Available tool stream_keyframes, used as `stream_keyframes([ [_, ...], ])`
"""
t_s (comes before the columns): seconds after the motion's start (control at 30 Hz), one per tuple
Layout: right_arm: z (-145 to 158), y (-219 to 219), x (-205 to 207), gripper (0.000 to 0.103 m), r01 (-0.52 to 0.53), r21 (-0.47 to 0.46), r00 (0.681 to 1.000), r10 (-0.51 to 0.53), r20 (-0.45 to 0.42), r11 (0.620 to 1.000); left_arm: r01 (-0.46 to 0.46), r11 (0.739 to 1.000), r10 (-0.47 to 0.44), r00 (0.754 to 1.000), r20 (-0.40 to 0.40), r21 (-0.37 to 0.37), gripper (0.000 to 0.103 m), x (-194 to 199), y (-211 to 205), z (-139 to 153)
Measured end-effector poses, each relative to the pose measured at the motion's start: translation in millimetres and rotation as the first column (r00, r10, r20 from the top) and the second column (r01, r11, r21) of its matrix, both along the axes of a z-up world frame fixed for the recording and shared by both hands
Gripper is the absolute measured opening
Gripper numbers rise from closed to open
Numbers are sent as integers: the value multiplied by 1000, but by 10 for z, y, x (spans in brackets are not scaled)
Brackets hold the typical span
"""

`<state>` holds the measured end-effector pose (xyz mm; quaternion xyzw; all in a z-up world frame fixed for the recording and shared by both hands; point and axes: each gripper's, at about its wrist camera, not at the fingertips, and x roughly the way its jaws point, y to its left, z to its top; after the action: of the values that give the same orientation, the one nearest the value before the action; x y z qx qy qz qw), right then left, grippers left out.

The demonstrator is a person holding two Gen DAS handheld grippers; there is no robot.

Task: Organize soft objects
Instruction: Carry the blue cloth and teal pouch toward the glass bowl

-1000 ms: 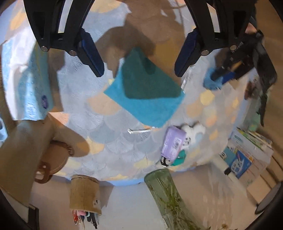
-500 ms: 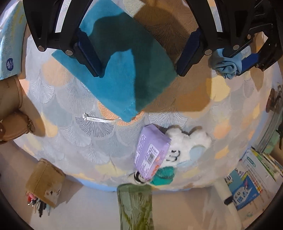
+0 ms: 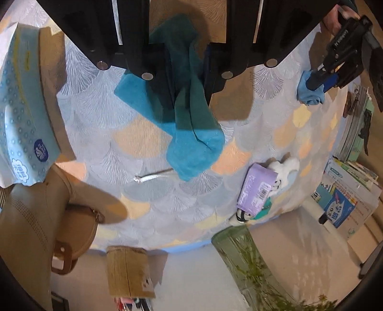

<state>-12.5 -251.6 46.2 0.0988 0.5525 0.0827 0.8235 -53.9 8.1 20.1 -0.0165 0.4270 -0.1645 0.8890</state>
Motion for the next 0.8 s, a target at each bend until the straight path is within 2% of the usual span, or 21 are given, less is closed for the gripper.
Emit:
stream_keyframes([
  [0.07,20,36,-10,19,-5,-19,1000,5,17,1000,18,1000,-18,1000,1,-9,15,-22,-19,22],
  [0.1,48,55,-31,15,-17,-14,999,17,34,1000,37,999,-37,999,0,-29,14,-40,-25,48],
  [0.17,153,91,-99,13,-56,54,996,52,70,997,58,996,-57,998,18,-75,14,-89,-44,118],
  [0.23,323,69,-181,12,-78,109,991,65,113,991,84,987,-79,996,41,-139,14,-126,-72,238],
  [0.4,831,-108,-381,12,-79,135,971,45,234,988,162,955,-138,984,111,-248,14,-173,-264,629],
  [0.5,1056,-277,-504,12,-60,146,957,15,291,988,206,948,-174,974,149,-244,14,-184,-467,832],
  [0.6,1237,-528,-647,12,-11,151,941,-40,335,989,273,939,-232,952,199,-211,14,-217,-788,1056],
  [0.73,1415,-951,-853,12,64,163,921,-121,370,985,375,912,-328,910,253,-167,14,-257,-1336,1322],
  [0.8,1532,-1168,-937,12,110,157,904,-165,395,981,430,892,-382,881,278,-137,14,-272,-1705,1463],
])
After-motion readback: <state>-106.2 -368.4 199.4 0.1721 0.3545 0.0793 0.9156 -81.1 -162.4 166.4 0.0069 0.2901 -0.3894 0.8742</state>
